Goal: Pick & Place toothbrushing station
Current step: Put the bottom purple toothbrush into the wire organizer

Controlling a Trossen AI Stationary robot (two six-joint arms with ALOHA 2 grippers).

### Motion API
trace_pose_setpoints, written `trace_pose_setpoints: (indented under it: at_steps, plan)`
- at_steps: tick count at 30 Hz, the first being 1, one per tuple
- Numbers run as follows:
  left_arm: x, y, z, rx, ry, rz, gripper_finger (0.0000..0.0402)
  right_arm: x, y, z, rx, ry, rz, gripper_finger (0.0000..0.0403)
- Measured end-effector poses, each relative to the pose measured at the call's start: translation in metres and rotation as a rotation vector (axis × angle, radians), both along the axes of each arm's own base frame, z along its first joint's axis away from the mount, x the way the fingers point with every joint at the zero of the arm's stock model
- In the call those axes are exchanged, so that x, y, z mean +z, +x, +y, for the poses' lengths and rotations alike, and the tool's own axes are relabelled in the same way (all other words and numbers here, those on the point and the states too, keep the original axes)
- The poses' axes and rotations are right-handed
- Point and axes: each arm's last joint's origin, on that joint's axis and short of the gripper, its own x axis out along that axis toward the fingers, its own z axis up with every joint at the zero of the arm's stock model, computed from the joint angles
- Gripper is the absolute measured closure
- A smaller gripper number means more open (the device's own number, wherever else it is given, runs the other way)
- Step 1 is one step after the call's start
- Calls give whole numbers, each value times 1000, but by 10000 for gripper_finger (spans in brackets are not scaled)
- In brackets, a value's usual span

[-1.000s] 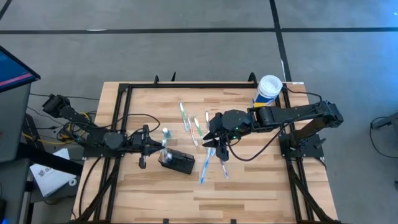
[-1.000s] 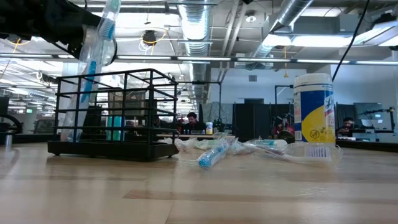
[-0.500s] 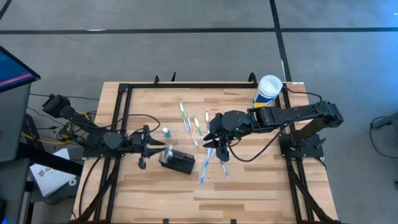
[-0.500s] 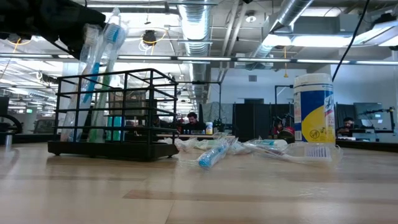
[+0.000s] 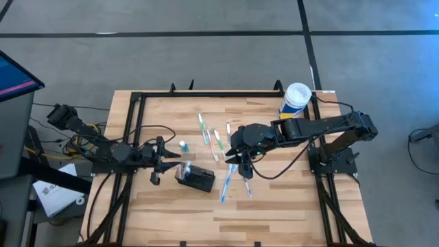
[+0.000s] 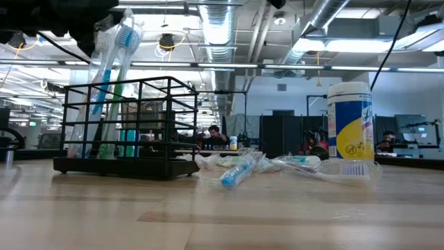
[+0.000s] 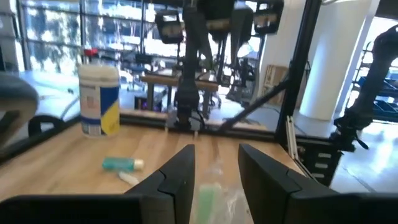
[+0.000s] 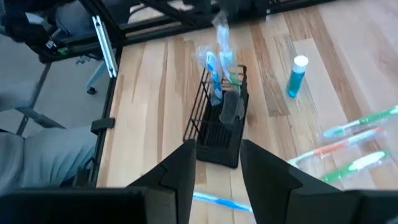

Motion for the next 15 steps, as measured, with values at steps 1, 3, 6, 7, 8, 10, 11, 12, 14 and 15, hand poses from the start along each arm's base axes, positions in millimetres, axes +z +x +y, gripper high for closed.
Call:
trace_pose_setpoints:
  at_steps: [1,3,6,7,8,10,11,12,14,15]
  plan:
    - [1,0,0,-2,12,-10,285,0,0,0,0,-1,5,285]
    - [3,0,0,-14,38,-29,286,-4,1,0,-6,2,31,285]
    - [6,-1,0,-19,26,-57,286,-13,0,1,-8,-5,101,285]
    - [6,-1,0,-19,27,-57,286,-15,2,3,-6,-5,102,285]
    - [6,-1,0,-19,27,-57,286,-16,3,3,-6,-3,100,285]
    - [7,-1,0,-19,24,-63,286,-26,2,5,-13,0,157,285]
    - [7,-1,0,-19,23,-64,286,-31,2,5,-19,2,174,285]
    - [7,-1,0,-19,23,-63,286,-35,2,6,-25,10,174,285]
    - [8,-1,0,-19,20,-69,286,-46,0,5,-51,30,205,285]
    - [8,-1,0,-19,19,-71,286,-53,-2,5,-67,38,238,285]
